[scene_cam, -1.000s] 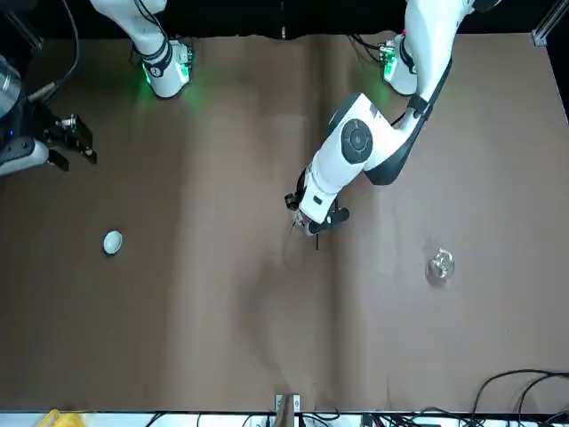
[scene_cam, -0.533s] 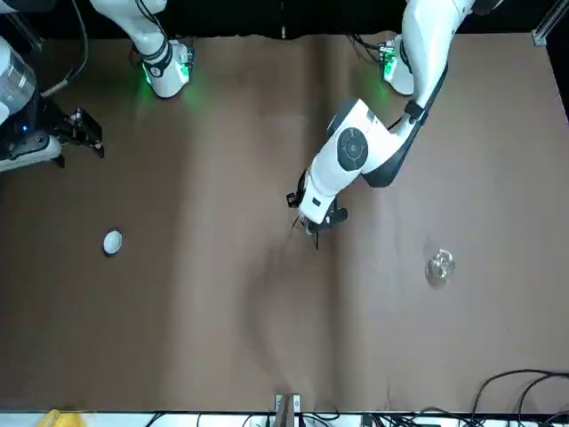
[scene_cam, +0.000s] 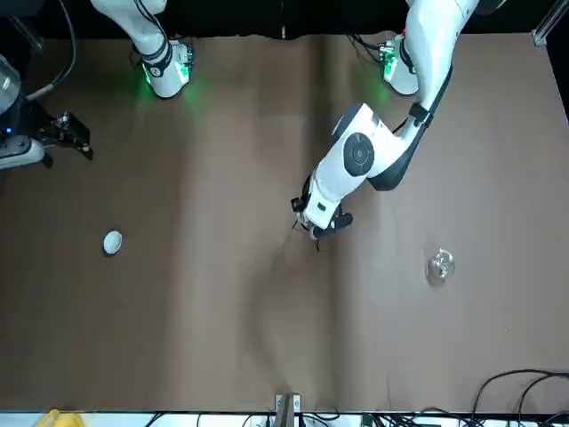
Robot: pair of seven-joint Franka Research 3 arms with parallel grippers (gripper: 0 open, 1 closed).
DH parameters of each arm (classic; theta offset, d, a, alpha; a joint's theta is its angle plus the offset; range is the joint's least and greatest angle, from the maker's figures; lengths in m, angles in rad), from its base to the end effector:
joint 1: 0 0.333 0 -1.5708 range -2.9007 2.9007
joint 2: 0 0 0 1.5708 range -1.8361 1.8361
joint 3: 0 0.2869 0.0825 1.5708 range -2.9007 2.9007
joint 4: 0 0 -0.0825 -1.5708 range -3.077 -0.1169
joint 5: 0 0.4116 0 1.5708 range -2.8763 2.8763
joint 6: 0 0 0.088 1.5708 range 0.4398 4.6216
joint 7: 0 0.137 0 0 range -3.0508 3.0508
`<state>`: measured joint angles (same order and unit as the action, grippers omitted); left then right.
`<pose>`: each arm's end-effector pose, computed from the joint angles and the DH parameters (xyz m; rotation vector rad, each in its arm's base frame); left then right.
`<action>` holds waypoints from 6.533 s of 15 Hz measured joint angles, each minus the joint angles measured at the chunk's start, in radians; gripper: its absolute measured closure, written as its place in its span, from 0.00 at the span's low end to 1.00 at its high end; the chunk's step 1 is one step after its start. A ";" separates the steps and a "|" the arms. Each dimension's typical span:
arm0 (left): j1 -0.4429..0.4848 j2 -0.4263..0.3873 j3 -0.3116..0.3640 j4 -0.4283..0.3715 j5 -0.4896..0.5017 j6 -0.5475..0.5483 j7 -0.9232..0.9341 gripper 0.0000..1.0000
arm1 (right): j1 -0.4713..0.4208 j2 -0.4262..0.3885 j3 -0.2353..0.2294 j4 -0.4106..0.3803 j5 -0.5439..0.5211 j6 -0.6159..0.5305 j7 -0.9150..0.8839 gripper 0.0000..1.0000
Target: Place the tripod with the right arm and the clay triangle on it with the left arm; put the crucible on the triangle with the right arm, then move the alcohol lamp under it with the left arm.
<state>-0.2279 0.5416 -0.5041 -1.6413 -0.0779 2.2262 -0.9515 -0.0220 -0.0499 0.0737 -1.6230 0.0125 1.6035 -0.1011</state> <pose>0.5382 -0.4499 0.2770 2.8058 0.4807 -0.2352 0.5711 0.0321 0.5709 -3.1240 -0.2387 -0.0477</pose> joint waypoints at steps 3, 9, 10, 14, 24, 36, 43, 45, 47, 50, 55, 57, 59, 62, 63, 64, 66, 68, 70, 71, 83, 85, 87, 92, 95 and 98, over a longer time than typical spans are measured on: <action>0.013 0.000 0.001 -0.014 0.000 -0.006 0.028 0.87 | -0.010 0.000 -0.001 0.000 0.001 0.010 -0.001 0.00; 0.036 0.000 0.001 -0.036 0.000 -0.050 0.065 0.87 | -0.009 0.000 0.005 0.000 0.001 0.054 -0.003 0.00; 0.038 0.000 0.001 -0.036 0.000 -0.051 0.067 0.87 | -0.009 0.000 0.005 0.000 0.001 0.054 -0.003 0.00; 0.043 0.000 0.001 -0.039 0.000 -0.057 0.074 0.87 | -0.009 0.000 0.005 0.000 0.001 0.055 -0.003 0.00; 0.054 0.000 0.002 -0.069 0.007 -0.061 0.105 0.65 | -0.009 0.000 0.007 0.000 0.000 0.057 -0.005 0.00; 0.134 -0.039 0.000 0.015 0.075 -0.156 0.140 0.12 | -0.007 0.000 0.014 -0.001 0.000 0.057 -0.005 0.00; 0.336 -0.053 0.005 0.038 0.132 -0.234 0.449 0.02 | -0.005 0.052 0.017 -0.029 0.001 0.062 -0.008 0.00; 0.386 -0.047 0.007 0.036 0.158 -0.240 0.541 0.02 | -0.007 0.093 0.013 -0.033 -0.001 0.071 -0.008 0.00; 0.426 -0.041 0.007 0.035 0.189 -0.254 0.638 0.01 | -0.017 0.148 0.006 -0.041 -0.008 0.102 -0.008 0.00; 0.477 -0.039 0.008 0.034 0.226 -0.265 0.764 0.01 | -0.064 0.243 0.000 -0.049 -0.014 0.147 -0.009 0.01; 0.597 -0.039 0.008 0.035 0.303 -0.265 0.993 0.01 | -0.199 0.406 -0.005 -0.065 -0.015 0.229 -0.087 0.17; 0.642 -0.039 0.008 0.037 0.313 -0.265 1.085 0.01 | -0.251 0.439 -0.006 -0.103 -0.016 0.318 -0.151 0.16; 0.681 -0.039 0.008 0.038 0.313 -0.265 1.189 0.01 | -0.290 0.466 -0.007 -0.137 -0.016 0.366 -0.222 0.18; 0.728 -0.041 0.008 0.043 0.314 -0.265 1.319 0.01 | -0.328 0.498 -0.007 -0.158 -0.018 0.376 -0.316 0.22; 0.741 -0.041 0.008 0.044 0.314 -0.264 1.349 0.01 | -0.338 0.510 -0.007 -0.158 -0.019 0.376 -0.345 0.22; 0.752 -0.041 0.008 0.046 0.314 -0.261 1.386 0.01 | -0.346 0.521 -0.007 -0.159 -0.019 0.377 -0.372 0.22; 0.766 -0.041 0.007 0.068 0.312 -0.257 1.535 0.01 | -0.354 0.541 -0.007 -0.159 -0.019 0.386 -0.397 0.23; 0.792 -0.041 0.007 0.086 0.257 -0.251 1.715 0.01 | -0.354 0.564 -0.004 -0.159 -0.019 0.412 -0.402 0.25; 0.838 -0.027 0.008 0.086 0.167 -0.232 1.917 0.00 | -0.353 0.589 0.001 -0.159 -0.019 0.440 -0.407 0.26; 0.859 -0.010 0.009 0.086 0.125 -0.218 2.019 0.00 | -0.353 0.599 0.002 -0.159 -0.019 0.453 -0.411 0.31; 0.945 0.318 0.068 0.087 -0.369 -0.096 2.954 0.00 | -0.353 0.675 0.007 -0.159 -0.017 0.571 -0.419 0.63; 0.945 0.339 0.076 0.087 -0.391 -0.097 2.967 0.00 | -0.353 0.682 0.007 -0.159 -0.017 0.580 -0.419 0.67; 0.945 0.353 0.076 0.087 -0.394 -0.100 2.981 0.00 | -0.353 0.687 0.008 -0.159 -0.017 0.581 -0.419 0.70; 0.951 0.376 0.078 0.087 -0.504 -0.176 3.144 0.00 | -0.342 0.679 0.016 -0.152 -0.016 0.564 -0.419 0.92; 0.945 0.400 0.078 0.086 -0.575 -0.206 3.219 0.00 | -0.327 0.676 0.016 -0.151 -0.018 0.561 -0.424 0.93; 0.931 0.431 0.076 0.086 -0.616 -0.219 3.251 0.00 | -0.284 0.667 0.039 -0.135 -0.017 0.518 -0.424 0.93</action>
<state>0.7027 0.9724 -0.4278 -1.5557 -0.6943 2.0076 2.2995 -0.3061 0.6173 0.1128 -1.7578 -0.0041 2.1211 -0.5254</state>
